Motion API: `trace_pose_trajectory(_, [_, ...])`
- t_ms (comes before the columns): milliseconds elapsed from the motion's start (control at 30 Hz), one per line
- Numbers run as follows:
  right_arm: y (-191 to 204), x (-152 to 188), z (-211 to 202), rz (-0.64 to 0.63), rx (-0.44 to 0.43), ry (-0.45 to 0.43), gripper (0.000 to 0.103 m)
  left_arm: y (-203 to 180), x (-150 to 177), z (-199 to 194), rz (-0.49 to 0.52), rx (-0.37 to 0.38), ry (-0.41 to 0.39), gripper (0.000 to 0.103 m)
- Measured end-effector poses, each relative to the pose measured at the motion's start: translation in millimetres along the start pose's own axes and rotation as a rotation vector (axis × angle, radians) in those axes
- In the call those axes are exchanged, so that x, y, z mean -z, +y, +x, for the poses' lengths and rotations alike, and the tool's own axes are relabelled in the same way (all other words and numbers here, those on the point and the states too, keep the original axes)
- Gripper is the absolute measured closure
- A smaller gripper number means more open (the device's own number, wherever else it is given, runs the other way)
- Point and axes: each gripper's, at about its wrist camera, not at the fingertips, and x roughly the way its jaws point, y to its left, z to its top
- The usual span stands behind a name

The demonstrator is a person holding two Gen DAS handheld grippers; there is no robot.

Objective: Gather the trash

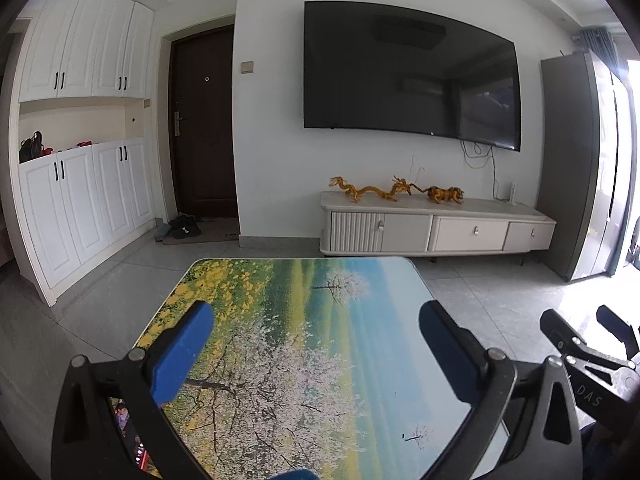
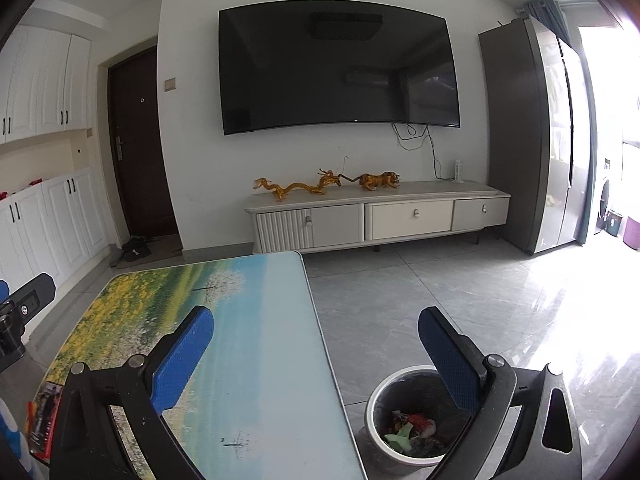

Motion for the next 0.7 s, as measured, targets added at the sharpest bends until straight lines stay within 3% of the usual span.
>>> trace_pose_trajectory(333, [-22.9,22.4,28.2,0.020,0.047,0.063,0.000,-30.8,22.5,40.7,0.069,0.030,0.092,0.000])
trace_pose_trajectory(700, [-39.9,28.3,43.2,-0.007,0.132,0.075,0.000,-42.2,31.1,76.5,0.063,0.081,0.144,0.000])
